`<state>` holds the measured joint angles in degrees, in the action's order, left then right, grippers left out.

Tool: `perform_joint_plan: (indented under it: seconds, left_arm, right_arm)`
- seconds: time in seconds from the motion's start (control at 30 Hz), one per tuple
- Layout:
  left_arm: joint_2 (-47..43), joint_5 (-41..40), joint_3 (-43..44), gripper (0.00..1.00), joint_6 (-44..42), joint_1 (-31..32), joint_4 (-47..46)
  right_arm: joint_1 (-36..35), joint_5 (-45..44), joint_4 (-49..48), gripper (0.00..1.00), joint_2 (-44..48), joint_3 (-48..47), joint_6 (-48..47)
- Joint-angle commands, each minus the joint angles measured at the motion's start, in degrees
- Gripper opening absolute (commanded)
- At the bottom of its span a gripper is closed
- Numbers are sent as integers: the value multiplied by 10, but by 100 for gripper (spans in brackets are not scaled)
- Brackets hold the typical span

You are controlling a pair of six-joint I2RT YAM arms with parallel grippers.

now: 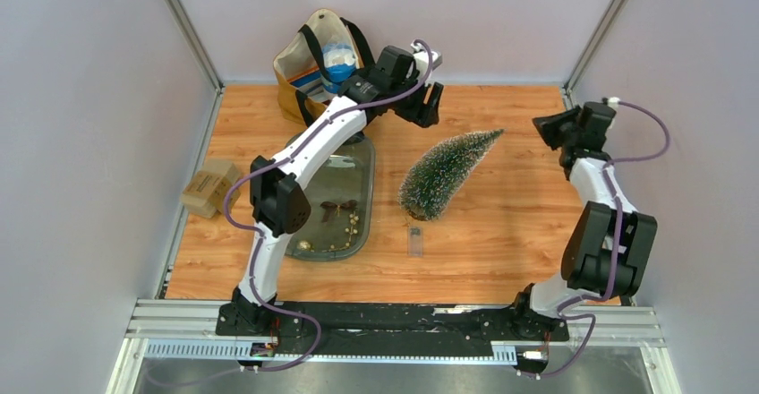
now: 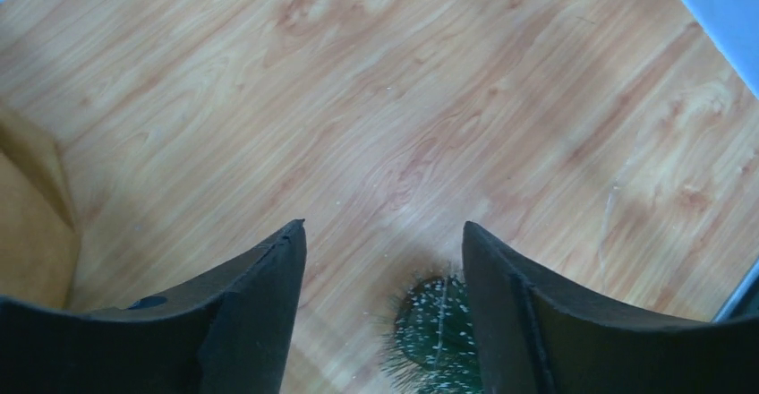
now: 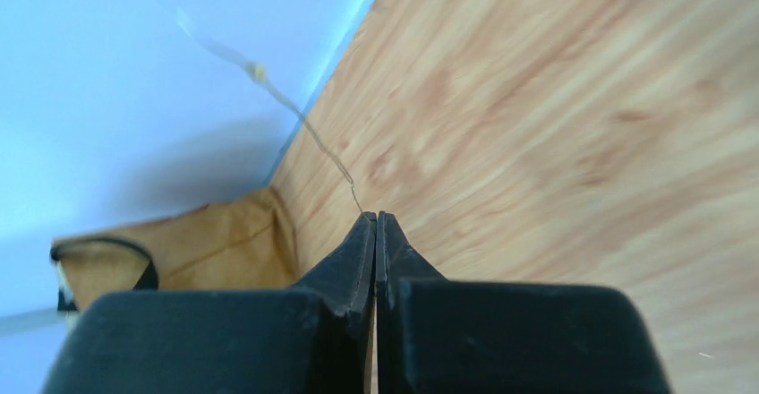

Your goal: Decorate the small christmas tree

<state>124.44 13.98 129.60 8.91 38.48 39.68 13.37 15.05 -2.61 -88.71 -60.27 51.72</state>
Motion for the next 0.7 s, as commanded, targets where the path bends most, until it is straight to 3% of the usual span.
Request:
perform_joint_plan:
  seconds: [0.0, 0.27, 0.47, 0.67]
  left_arm:
    - [-40, -19, 9, 78, 6, -22, 29]
    - [-98, -67, -55, 79, 8, -25, 36]
    - [-173, -102, -146, 79, 23, -26, 40]
    - [-264, -119, -232, 79, 43, -26, 34]
  right_arm:
    - [61, 9, 45, 0, 53, 20, -23]
    - [92, 51, 100, 0, 118, 47, -54]
    - [101, -13, 234, 0, 210, 78, -117]
    - [135, -22, 331, 0, 305, 101, -162]
